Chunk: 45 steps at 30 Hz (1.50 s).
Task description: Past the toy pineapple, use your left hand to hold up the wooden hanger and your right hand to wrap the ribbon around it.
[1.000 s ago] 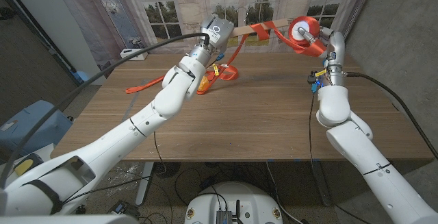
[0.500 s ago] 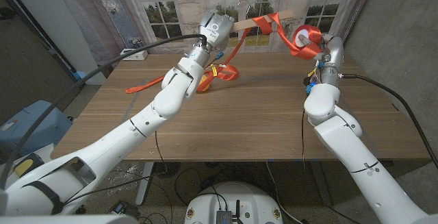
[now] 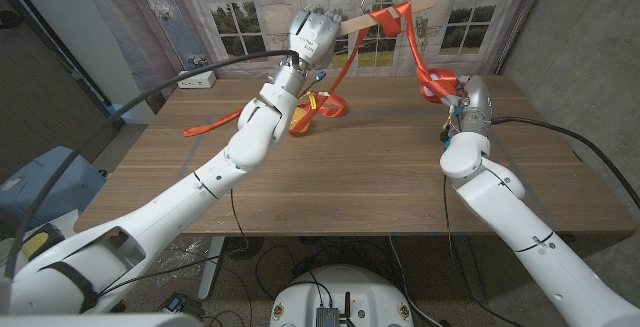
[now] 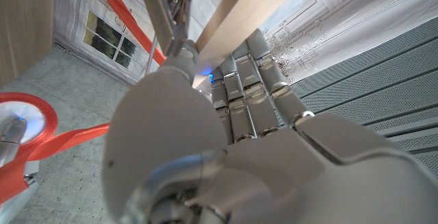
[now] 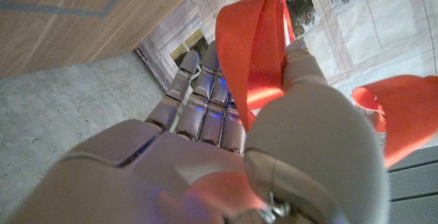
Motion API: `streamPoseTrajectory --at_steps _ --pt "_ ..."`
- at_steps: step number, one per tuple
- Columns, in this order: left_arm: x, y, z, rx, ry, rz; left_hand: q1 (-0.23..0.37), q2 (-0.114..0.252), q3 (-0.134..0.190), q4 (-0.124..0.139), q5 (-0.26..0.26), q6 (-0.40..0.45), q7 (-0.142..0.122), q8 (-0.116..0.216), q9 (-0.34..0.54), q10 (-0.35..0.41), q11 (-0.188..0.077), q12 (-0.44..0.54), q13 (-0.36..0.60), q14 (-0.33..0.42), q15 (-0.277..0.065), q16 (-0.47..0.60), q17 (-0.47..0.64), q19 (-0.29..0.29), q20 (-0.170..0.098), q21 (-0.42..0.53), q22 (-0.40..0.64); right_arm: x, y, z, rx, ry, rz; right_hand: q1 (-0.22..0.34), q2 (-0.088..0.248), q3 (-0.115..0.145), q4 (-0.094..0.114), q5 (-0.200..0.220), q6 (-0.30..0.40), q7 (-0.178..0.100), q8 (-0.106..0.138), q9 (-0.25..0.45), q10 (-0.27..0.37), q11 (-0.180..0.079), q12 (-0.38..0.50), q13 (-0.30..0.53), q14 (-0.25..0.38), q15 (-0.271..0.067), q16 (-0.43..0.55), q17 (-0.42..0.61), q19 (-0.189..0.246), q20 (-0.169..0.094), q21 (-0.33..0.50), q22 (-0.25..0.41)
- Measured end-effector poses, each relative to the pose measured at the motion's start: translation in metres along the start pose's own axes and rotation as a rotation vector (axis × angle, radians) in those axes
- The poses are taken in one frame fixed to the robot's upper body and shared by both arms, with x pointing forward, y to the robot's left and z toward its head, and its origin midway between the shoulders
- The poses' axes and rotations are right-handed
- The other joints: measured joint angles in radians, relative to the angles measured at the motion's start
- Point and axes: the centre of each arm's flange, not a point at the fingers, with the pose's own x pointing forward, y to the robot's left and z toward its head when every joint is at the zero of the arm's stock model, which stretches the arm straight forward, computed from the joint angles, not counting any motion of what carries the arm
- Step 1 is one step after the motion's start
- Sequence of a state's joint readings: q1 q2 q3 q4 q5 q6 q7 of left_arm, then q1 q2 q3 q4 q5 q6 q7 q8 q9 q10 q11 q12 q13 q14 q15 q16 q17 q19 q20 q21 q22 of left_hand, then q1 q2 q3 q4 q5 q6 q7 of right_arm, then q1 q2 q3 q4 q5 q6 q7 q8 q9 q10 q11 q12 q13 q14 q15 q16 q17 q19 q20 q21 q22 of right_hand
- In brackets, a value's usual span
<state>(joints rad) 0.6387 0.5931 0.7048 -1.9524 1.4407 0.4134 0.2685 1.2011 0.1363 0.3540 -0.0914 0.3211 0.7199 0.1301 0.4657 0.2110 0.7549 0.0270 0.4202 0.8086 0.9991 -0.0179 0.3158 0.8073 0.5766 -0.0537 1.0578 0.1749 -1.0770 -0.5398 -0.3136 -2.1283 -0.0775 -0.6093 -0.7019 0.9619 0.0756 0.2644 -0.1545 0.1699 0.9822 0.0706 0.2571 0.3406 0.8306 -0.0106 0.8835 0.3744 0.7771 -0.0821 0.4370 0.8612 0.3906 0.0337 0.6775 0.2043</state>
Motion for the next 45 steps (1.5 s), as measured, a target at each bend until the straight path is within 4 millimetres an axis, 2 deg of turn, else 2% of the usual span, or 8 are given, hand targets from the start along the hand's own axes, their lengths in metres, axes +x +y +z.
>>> streamPoseTrajectory --at_steps 11,21,32,45 --pt "0.002 0.003 0.000 -0.016 0.010 0.041 0.000 0.000 0.000 0.000 -0.005 0.000 0.000 -0.001 0.000 0.000 0.000 0.000 0.003 0.000 0.000 0.001 0.001 0.000 0.000 0.004 0.000 0.004 0.027 -0.018 -0.063 0.010 0.111 0.000 0.000 0.000 0.000 -0.001 0.000 0.000 -0.005 0.003 0.000 0.000 0.000 0.000 -0.004 -0.004 -0.008 0.000 -0.006 -0.006 0.000 0.000" --pt "0.000 0.011 -0.001 -0.060 0.012 0.056 0.000 0.000 0.000 0.000 -0.006 0.000 0.000 -0.001 0.000 0.002 0.002 -0.007 0.006 0.000 0.000 0.000 0.002 0.000 0.000 0.004 0.000 0.019 0.053 -0.025 -0.118 0.006 0.186 0.000 0.000 0.000 0.000 -0.003 0.000 0.000 0.000 0.004 0.000 0.000 0.000 0.000 -0.013 -0.002 -0.016 0.000 -0.014 -0.003 0.000 0.000" --pt "-0.012 0.021 -0.005 -0.123 0.007 0.006 0.000 0.000 0.000 0.000 -0.005 0.000 0.000 -0.002 0.000 0.000 0.000 -0.008 0.006 0.000 0.000 -0.003 0.007 0.000 0.000 0.008 0.000 0.054 0.070 -0.028 -0.166 0.008 0.195 0.000 0.000 0.000 0.000 0.000 0.000 0.000 0.000 0.002 0.000 0.000 0.000 0.000 -0.013 -0.002 -0.016 0.000 -0.018 -0.007 0.008 0.000" --pt "-0.033 0.032 -0.010 -0.209 0.008 -0.070 0.000 0.000 0.000 0.000 -0.005 0.000 0.000 -0.008 0.000 0.000 0.000 -0.008 0.005 0.000 0.000 -0.010 0.008 -0.008 0.000 0.007 0.000 0.103 0.087 -0.006 -0.194 -0.023 0.196 0.000 0.000 0.000 0.000 0.000 0.000 0.000 -0.001 0.001 0.000 0.000 0.000 0.000 -0.013 -0.001 -0.027 0.000 -0.021 -0.010 0.008 -0.005"
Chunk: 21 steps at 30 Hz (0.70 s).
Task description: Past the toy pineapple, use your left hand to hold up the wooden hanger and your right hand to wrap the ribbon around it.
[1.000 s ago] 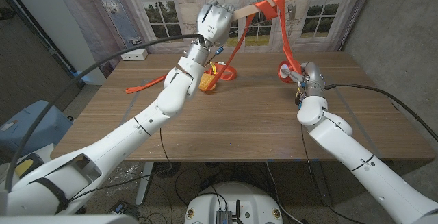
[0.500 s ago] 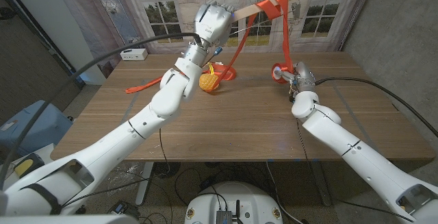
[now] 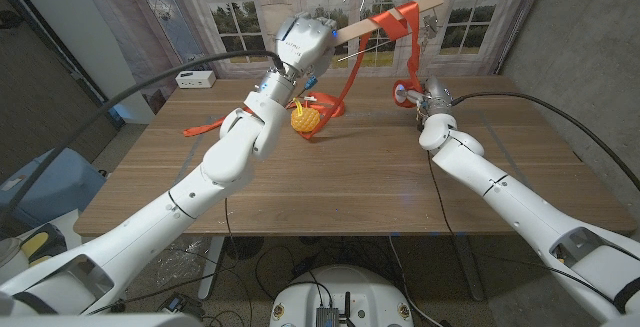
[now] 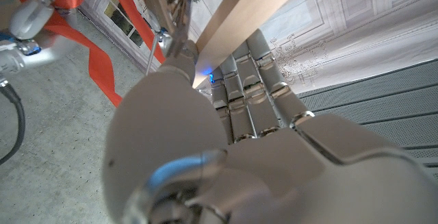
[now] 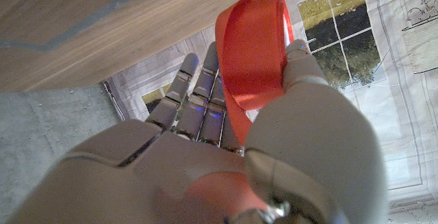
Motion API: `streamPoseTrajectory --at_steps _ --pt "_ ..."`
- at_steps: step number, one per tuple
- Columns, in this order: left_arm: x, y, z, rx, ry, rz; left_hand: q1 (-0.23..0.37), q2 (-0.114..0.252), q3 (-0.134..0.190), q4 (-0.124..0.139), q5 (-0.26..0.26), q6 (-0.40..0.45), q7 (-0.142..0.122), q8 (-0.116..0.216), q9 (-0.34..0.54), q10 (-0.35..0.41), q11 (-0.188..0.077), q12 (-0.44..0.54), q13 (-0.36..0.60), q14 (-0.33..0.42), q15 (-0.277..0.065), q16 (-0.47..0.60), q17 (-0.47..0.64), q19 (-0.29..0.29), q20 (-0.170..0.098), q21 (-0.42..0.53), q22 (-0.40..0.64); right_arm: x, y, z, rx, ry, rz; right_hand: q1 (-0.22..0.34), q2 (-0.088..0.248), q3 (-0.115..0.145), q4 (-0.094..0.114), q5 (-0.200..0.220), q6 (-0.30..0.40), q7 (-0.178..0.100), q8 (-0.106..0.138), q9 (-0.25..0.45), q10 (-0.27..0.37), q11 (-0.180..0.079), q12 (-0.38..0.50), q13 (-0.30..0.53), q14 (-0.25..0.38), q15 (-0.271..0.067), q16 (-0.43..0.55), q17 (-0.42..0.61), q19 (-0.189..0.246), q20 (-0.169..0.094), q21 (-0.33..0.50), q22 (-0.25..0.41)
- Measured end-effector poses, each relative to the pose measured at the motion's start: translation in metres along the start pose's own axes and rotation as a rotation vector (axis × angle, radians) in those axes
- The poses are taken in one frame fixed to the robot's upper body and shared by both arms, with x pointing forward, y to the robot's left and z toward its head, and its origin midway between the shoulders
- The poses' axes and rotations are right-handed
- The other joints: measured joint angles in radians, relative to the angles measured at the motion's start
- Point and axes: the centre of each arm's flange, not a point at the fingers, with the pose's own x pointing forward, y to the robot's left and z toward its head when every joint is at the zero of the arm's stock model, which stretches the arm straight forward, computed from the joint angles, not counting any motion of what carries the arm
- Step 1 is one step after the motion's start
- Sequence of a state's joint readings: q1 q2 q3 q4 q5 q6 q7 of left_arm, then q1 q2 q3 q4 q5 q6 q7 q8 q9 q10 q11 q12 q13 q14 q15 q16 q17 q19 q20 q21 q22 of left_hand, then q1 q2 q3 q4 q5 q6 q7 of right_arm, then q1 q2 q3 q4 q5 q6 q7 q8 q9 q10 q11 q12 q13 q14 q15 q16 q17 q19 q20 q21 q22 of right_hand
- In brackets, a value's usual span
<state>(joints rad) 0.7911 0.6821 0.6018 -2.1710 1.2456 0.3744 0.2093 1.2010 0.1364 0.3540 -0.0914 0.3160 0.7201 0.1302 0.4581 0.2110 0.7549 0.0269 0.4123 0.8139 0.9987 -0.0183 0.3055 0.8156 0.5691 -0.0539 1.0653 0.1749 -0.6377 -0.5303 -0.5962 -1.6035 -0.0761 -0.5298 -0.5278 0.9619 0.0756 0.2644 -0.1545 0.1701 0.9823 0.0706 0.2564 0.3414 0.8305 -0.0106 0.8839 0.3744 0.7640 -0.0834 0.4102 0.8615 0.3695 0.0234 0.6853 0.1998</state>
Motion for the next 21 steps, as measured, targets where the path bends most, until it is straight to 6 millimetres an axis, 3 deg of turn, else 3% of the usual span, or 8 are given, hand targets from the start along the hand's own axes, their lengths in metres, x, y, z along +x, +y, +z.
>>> streamPoseTrajectory --at_steps 21 --pt "-0.048 0.013 -0.023 -0.188 0.067 -0.091 -0.001 0.001 0.000 0.000 0.000 0.004 0.003 0.001 0.000 0.002 0.002 0.000 0.000 0.002 0.002 -0.005 0.003 0.000 0.000 0.004 0.000 0.073 0.023 0.086 -0.021 -0.116 0.042 0.000 0.000 0.000 0.000 -0.001 0.000 0.000 -0.007 -0.001 0.000 0.000 0.000 0.000 -0.001 0.002 -0.008 0.002 -0.002 -0.003 0.007 0.000"
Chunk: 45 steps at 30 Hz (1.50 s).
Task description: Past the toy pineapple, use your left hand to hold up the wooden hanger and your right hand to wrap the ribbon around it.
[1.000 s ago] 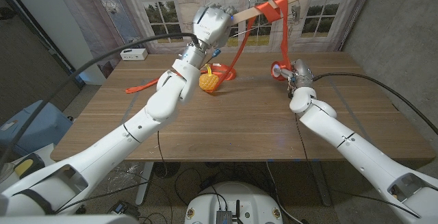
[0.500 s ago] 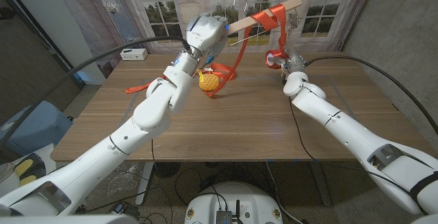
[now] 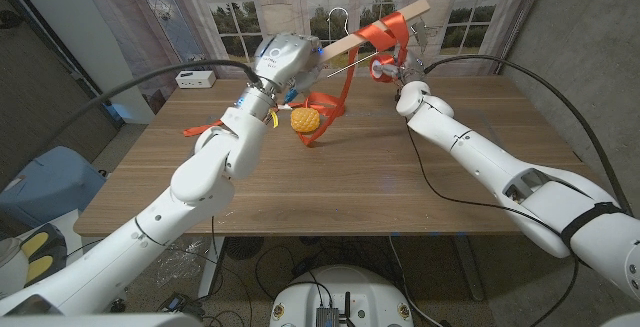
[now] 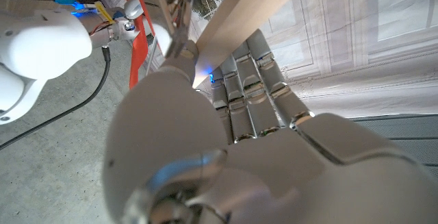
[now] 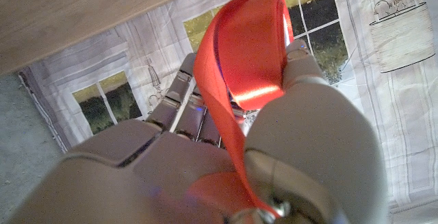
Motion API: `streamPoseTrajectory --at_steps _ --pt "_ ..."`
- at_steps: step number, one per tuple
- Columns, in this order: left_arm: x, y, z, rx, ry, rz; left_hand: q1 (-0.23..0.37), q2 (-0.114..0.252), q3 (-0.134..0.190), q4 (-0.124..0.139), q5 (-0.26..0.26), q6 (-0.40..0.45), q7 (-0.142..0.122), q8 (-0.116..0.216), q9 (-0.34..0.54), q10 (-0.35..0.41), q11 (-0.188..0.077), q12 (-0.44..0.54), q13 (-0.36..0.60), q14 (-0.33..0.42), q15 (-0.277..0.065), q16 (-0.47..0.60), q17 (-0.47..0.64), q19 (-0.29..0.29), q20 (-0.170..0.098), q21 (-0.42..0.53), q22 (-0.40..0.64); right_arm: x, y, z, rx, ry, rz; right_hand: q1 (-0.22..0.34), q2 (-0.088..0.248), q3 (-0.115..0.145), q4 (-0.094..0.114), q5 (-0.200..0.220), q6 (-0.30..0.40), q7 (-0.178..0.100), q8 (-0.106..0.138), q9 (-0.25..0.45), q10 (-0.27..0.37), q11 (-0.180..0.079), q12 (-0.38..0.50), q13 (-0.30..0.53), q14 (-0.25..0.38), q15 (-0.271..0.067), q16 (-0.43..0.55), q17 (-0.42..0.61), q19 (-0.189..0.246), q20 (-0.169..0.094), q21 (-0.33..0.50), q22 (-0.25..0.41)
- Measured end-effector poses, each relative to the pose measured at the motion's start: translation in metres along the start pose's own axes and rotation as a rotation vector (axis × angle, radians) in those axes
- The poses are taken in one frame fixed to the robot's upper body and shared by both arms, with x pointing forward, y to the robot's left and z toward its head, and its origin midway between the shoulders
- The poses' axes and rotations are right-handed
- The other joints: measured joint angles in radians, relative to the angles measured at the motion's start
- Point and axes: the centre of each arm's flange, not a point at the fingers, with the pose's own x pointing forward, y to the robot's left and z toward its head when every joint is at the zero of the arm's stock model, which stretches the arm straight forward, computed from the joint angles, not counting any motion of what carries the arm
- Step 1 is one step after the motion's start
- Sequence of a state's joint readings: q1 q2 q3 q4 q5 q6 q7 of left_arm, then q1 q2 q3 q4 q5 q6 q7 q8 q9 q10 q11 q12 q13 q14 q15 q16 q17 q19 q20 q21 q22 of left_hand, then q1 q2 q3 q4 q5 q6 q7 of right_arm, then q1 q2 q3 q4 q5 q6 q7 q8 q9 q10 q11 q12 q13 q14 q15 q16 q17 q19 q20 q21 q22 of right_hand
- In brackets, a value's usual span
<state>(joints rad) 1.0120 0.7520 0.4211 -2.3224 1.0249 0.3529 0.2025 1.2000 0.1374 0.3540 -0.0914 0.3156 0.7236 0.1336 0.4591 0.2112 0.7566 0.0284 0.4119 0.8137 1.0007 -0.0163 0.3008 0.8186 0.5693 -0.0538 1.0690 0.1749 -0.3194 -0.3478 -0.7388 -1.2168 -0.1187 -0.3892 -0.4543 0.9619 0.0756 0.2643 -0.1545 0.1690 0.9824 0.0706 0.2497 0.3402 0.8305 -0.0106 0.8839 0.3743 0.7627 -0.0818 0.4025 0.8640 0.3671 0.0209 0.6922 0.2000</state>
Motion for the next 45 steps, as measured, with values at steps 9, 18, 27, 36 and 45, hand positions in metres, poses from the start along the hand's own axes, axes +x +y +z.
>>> streamPoseTrajectory --at_steps 9,18,27,36,45 --pt "-0.014 0.006 -0.009 -0.088 0.034 -0.065 0.000 0.000 0.000 0.000 -0.006 0.000 0.000 -0.001 0.000 0.000 0.000 -0.007 0.006 0.000 0.000 -0.001 0.005 0.000 0.000 0.003 0.000 0.025 0.003 0.030 -0.001 -0.037 -0.003 0.000 0.000 0.000 0.000 -0.002 0.000 0.000 -0.004 -0.001 -0.004 -0.004 0.000 0.000 0.000 0.000 0.000 0.000 -0.003 -0.003 0.000 0.000" --pt "-0.022 0.009 -0.015 -0.189 0.065 -0.165 0.000 0.000 0.000 0.000 -0.007 0.004 -0.003 -0.006 0.000 0.004 0.000 -0.007 0.005 0.004 0.004 -0.001 0.005 0.000 0.000 0.004 0.000 0.042 -0.003 0.057 -0.001 -0.066 -0.023 0.000 0.000 0.000 0.000 0.001 0.002 0.002 -0.003 0.002 -0.004 -0.004 0.000 0.000 0.000 0.000 -0.007 0.000 -0.003 -0.003 0.009 0.000" --pt "-0.028 0.018 -0.019 -0.247 0.083 -0.270 0.000 0.000 0.000 0.000 -0.003 0.007 0.000 -0.011 0.000 0.007 0.000 -0.008 0.005 0.004 0.004 -0.002 0.004 0.000 0.000 0.007 0.000 0.052 -0.016 0.077 0.000 -0.094 -0.052 0.000 0.000 0.000 0.000 0.001 0.002 0.002 -0.002 0.001 -0.004 -0.004 0.000 0.000 0.000 0.000 -0.011 0.004 -0.003 -0.003 0.009 -0.005" --pt "-0.028 0.020 -0.025 -0.273 0.115 -0.390 0.000 0.000 0.000 0.000 -0.003 0.007 0.000 -0.011 0.000 0.007 0.000 -0.011 0.007 0.004 0.004 -0.008 0.003 0.000 0.000 0.007 0.000 0.054 -0.031 0.090 -0.012 -0.124 -0.079 0.000 0.000 0.000 0.000 0.001 0.002 0.002 -0.002 -0.001 -0.004 -0.004 0.000 0.000 0.000 0.000 -0.015 0.005 -0.002 -0.004 0.015 -0.005" --pt "-0.027 0.018 -0.030 -0.281 0.152 -0.498 0.000 0.000 0.000 0.000 -0.003 0.007 0.000 -0.011 0.026 0.011 0.004 -0.013 0.007 0.004 0.003 -0.008 -0.002 0.000 0.000 0.007 0.000 0.049 -0.049 0.100 -0.011 -0.169 -0.101 0.000 0.000 0.000 0.000 0.001 0.002 0.002 -0.002 -0.002 -0.004 -0.004 0.000 0.000 0.000 0.000 -0.015 0.005 0.001 -0.007 0.015 -0.005"
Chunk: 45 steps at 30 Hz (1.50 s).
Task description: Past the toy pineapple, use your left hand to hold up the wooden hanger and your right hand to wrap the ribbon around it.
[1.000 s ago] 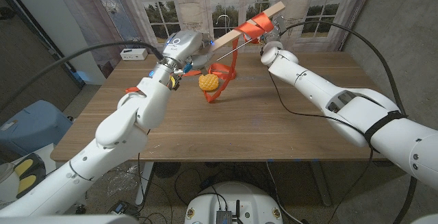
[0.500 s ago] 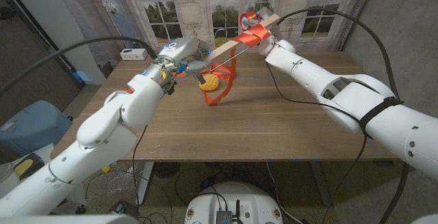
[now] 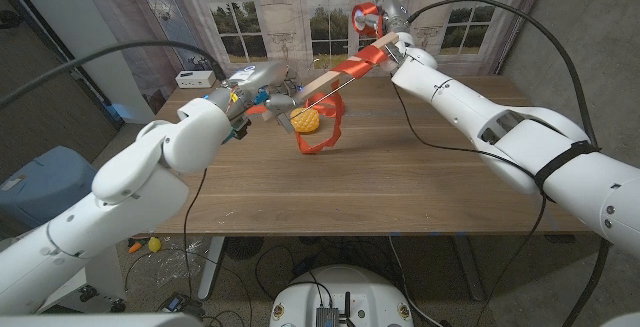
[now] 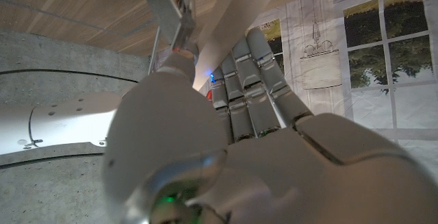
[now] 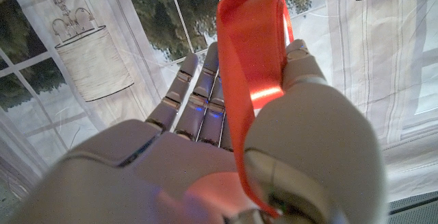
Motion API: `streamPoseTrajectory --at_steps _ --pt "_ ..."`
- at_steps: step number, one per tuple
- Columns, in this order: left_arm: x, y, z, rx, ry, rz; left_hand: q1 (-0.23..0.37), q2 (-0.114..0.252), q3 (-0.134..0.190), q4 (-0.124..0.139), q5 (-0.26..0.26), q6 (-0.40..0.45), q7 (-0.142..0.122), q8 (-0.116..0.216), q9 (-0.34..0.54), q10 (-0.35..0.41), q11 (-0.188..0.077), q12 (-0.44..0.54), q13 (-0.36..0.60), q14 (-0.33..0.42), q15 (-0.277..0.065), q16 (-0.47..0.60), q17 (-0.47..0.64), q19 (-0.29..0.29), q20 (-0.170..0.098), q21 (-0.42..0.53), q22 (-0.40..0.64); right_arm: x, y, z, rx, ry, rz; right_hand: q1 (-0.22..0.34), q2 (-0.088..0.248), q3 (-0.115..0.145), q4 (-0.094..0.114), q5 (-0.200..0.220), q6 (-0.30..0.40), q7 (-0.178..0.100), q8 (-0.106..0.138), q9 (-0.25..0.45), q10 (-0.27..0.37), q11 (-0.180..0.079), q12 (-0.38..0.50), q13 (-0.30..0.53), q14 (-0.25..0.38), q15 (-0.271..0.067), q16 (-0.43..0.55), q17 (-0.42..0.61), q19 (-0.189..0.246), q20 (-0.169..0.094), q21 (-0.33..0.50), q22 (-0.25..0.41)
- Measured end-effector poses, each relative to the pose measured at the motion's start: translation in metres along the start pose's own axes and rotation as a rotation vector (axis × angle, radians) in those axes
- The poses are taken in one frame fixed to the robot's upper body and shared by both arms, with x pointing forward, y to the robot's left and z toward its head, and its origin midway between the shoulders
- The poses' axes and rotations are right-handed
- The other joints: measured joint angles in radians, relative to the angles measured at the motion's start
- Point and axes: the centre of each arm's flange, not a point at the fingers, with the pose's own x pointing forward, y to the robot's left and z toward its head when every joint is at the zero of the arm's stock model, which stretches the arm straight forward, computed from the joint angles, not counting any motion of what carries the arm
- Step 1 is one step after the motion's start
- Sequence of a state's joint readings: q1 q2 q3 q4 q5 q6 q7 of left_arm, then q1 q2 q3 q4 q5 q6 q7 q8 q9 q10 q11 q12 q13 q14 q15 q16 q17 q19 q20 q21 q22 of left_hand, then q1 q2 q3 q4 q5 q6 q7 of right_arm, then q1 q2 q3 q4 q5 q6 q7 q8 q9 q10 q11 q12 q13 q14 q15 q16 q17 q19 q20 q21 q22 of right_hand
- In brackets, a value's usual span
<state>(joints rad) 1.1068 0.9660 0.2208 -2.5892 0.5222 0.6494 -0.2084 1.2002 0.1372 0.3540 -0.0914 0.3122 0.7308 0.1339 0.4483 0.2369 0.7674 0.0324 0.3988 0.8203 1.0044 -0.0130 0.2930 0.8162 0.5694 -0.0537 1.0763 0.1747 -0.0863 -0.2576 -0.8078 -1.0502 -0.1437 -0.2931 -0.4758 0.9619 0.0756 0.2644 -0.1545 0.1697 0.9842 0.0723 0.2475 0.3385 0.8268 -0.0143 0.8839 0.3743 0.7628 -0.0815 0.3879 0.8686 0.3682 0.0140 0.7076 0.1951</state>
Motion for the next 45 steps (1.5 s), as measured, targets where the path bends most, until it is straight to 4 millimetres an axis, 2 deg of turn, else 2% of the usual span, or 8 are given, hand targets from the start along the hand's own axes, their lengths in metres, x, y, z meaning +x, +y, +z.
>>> streamPoseTrajectory --at_steps 10,14,17,24,35,43,44,45 --pt "0.002 0.002 0.001 0.020 0.028 -0.051 0.000 0.000 0.000 0.000 -0.004 0.000 0.000 0.000 0.001 0.002 0.002 -0.001 0.005 0.000 0.000 0.000 0.006 0.000 0.000 0.000 0.000 -0.005 -0.026 0.008 0.077 -0.065 -0.001 0.000 0.000 0.000 0.000 -0.001 -0.001 -0.001 -0.002 0.000 -0.014 -0.014 0.000 0.000 -0.005 0.003 -0.015 0.000 -0.004 -0.015 0.008 0.000" --pt "0.002 0.001 -0.001 0.020 0.039 -0.069 0.000 0.000 0.000 0.000 -0.004 0.000 0.000 0.000 0.001 0.002 0.002 -0.002 0.004 0.000 0.000 0.001 0.011 0.000 0.000 0.000 0.000 -0.007 -0.037 0.012 0.128 -0.107 0.018 0.000 0.000 0.000 0.000 0.005 -0.023 -0.023 -0.002 0.000 -0.033 -0.032 0.005 0.000 -0.030 0.005 -0.032 -0.003 -0.024 -0.034 0.008 0.003" --pt "0.003 0.000 -0.003 0.014 0.047 -0.081 0.000 0.000 0.000 0.000 -0.005 0.000 0.000 -0.001 0.001 0.002 0.002 -0.002 0.003 0.000 0.000 0.001 0.010 0.000 0.000 0.000 0.000 -0.009 -0.047 0.019 0.168 -0.153 0.037 0.000 0.000 0.000 0.000 0.008 -0.033 -0.033 -0.002 0.002 -0.041 -0.041 0.005 0.000 -0.031 0.004 -0.037 -0.007 -0.025 -0.036 0.008 0.003" --pt "0.006 -0.001 -0.008 0.005 0.067 -0.097 0.000 0.000 0.000 0.000 -0.008 0.000 0.000 -0.005 0.001 0.002 0.002 -0.002 -0.002 0.000 0.000 0.000 0.012 0.000 0.000 0.004 0.000 -0.017 -0.068 0.042 0.198 -0.246 0.057 0.000 0.000 0.000 0.000 0.012 -0.033 -0.033 -0.002 0.008 -0.041 -0.041 0.005 0.000 -0.031 0.004 -0.041 -0.005 -0.025 -0.036 0.008 0.003" --pt "0.029 -0.006 -0.017 0.097 0.128 -0.134 0.000 0.000 0.000 0.000 -0.008 0.000 0.000 -0.010 0.001 0.002 0.002 -0.003 0.002 0.000 0.000 0.000 0.016 0.000 0.000 0.004 0.000 -0.040 -0.081 0.077 0.191 -0.375 0.083 0.000 0.000 0.000 0.000 0.012 -0.023 -0.023 -0.006 0.005 -0.032 -0.032 0.005 0.000 -0.029 0.007 -0.040 0.004 -0.022 -0.025 0.016 0.003" --pt "0.047 -0.013 -0.016 0.201 0.174 -0.129 0.002 -0.002 0.000 0.000 -0.004 0.000 0.000 -0.009 0.001 0.002 0.002 -0.006 0.002 0.000 0.000 -0.004 0.016 0.000 0.000 0.004 0.000 -0.069 -0.096 0.086 0.171 -0.432 0.019 0.000 0.000 0.000 0.000 0.012 -0.014 -0.015 0.001 0.003 -0.023 -0.023 0.005 0.000 -0.023 0.005 -0.039 0.009 -0.016 -0.019 0.021 0.000" --pt "0.049 -0.013 -0.009 0.209 0.165 -0.119 0.002 -0.002 0.000 0.000 -0.004 0.000 0.000 -0.008 0.001 0.002 0.002 -0.006 0.002 0.000 0.000 -0.004 0.016 0.000 0.000 0.004 0.000 -0.069 -0.096 0.086 0.171 -0.431 0.019 0.000 0.000 0.000 0.000 0.012 -0.013 -0.013 0.001 0.003 -0.023 -0.023 0.005 0.000 -0.021 0.003 -0.039 0.009 -0.014 -0.017 0.021 0.000" --pt "0.053 -0.015 -0.016 0.224 0.188 -0.119 0.002 -0.002 0.000 0.000 -0.004 0.000 0.000 -0.008 0.001 0.002 0.002 -0.006 0.002 0.000 0.000 -0.004 0.016 0.000 0.000 0.004 0.000 -0.076 -0.100 0.085 0.168 -0.436 -0.003 0.000 0.000 0.000 0.000 0.012 -0.013 -0.013 0.001 0.003 -0.021 -0.021 0.005 0.000 -0.021 0.003 -0.039 0.009 -0.014 -0.017 0.021 0.000"
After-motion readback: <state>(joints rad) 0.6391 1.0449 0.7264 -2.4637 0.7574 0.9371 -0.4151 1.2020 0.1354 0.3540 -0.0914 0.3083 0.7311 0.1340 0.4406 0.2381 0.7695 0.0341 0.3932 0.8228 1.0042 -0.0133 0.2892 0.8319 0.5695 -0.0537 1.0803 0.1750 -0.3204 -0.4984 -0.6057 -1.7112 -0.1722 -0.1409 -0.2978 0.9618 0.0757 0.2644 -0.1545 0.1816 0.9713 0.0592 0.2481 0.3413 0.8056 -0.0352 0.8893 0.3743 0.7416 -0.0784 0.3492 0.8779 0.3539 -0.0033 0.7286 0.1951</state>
